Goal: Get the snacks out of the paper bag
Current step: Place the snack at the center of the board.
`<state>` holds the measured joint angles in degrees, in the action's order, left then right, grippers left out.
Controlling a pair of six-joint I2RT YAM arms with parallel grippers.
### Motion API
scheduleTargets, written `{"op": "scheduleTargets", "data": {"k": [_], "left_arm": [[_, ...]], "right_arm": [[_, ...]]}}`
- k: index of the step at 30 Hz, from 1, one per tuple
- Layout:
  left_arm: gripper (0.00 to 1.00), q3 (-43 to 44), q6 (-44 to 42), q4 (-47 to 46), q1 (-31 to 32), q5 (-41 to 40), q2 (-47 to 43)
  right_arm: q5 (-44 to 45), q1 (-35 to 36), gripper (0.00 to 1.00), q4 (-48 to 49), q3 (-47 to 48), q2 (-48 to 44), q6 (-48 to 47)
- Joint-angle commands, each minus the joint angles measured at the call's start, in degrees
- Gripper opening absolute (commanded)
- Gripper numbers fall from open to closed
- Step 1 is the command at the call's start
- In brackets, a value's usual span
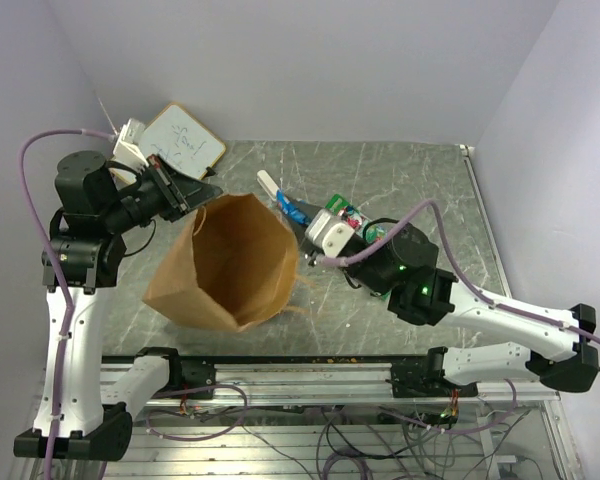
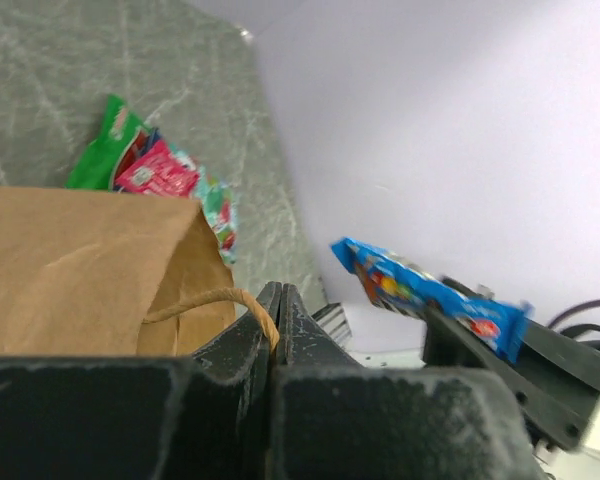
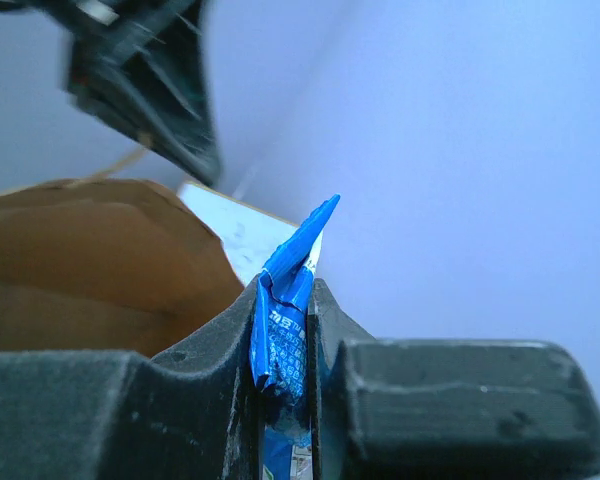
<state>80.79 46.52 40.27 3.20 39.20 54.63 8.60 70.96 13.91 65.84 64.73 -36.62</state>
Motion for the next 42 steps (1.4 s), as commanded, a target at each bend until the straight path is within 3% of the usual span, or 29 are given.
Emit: {"op": "scheduleTargets", "data": {"k": [1,4,8,10,12,16,20,33,42], "left_arm": [[0.07,2.40,9.10,-11.62,-0.13,4.91,0.61],[0.07,2.37,11.17,-12.31,-0.13,4.95,1.05],[0.07,2.17,7.31,-4.57,-0.13,1.68,1.20],[0.07,0.82,5.72,-0.94,-0.08,0.40,1.04],[0.07,-0.32,4.59,2.75,-0.08,-1.06,0.85],[0.07,0.16,1.51,8.87,-0.13,-5.18,0.35],[0.07,3.27,-3.26,17.18,-0.12,-12.46,0.21],[0.07,4.44,-9.60,30.37,-0.10,-25.78,-5.13],[0.09,2.82,-11.90,37.02,-0.13,-33.15,-10.87]], "right_arm": [[24.08,-0.08,0.00,7.68,-0.32,2.27,0.33],[35.86,-0.04,0.00,8.17,1.70,3.92,3.82],[48.43,-1.24,0.00,7.62,4.27,5.75,8.74],[51.18,-3.46,0.00,1.98,5.57,6.34,15.84],[51.87,-7.04,0.00,-12.27,9.53,7.42,27.36],[43.81,-16.90,0.00,-34.25,14.42,9.71,49.12],[36.33,-22.11,0.00,-43.75,15.25,11.91,56.81],[22.30,-30.28,0.00,-56.75,18.44,22.29,65.61],[23.23,-33.20,0.00,-65.69,24.35,30.13,65.12]]}}
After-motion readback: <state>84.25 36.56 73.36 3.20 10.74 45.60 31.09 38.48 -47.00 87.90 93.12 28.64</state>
